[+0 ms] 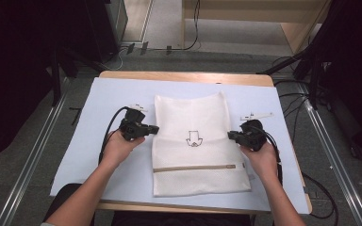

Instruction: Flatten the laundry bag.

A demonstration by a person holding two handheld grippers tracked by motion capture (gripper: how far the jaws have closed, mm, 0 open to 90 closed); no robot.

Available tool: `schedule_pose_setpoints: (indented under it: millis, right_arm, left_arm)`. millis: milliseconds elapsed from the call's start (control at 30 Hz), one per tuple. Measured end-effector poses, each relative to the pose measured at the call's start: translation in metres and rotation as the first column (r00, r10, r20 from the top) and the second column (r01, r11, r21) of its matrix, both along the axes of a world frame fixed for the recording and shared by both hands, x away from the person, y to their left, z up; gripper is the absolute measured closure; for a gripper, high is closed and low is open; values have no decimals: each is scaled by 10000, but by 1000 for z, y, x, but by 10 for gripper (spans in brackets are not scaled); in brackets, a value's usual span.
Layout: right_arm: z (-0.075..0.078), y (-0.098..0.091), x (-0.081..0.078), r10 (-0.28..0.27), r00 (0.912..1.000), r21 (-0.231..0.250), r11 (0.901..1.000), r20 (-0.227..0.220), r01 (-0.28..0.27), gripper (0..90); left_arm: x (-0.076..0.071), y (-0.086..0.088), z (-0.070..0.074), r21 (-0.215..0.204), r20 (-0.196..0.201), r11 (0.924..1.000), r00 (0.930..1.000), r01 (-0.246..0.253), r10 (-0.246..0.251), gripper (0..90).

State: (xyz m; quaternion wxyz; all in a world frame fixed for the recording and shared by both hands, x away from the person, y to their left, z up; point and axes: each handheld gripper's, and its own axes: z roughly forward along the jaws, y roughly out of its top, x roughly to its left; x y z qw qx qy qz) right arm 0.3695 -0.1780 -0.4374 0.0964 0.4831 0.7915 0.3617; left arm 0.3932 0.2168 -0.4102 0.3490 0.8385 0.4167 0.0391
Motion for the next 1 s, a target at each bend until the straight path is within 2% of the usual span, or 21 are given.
schedule_pose_setpoints:
  millis: [133, 433, 700, 1000]
  right_arm:
    - [5, 12, 11, 139, 9999, -2, 9999, 88, -139, 867]
    - [2, 32, 35, 398, 9992, -211, 9990, 27, -397, 861]
    - [-4, 44, 50, 383, 9992, 86, 9992, -143, -382, 858]
    - [-12, 45, 58, 256, 9991, 163, 9996, -327, -251, 847]
  left_arm:
    - [10, 8, 3, 72, 23, 9997, 9998, -218, 218, 899]
    - [33, 30, 4, -84, 18, 9974, 9975, -713, 713, 898]
    - [43, 47, -2, -321, -116, 9923, 9928, -1193, 1190, 895]
    - [48, 52, -11, -335, -251, 9910, 9914, -1296, 1288, 887]
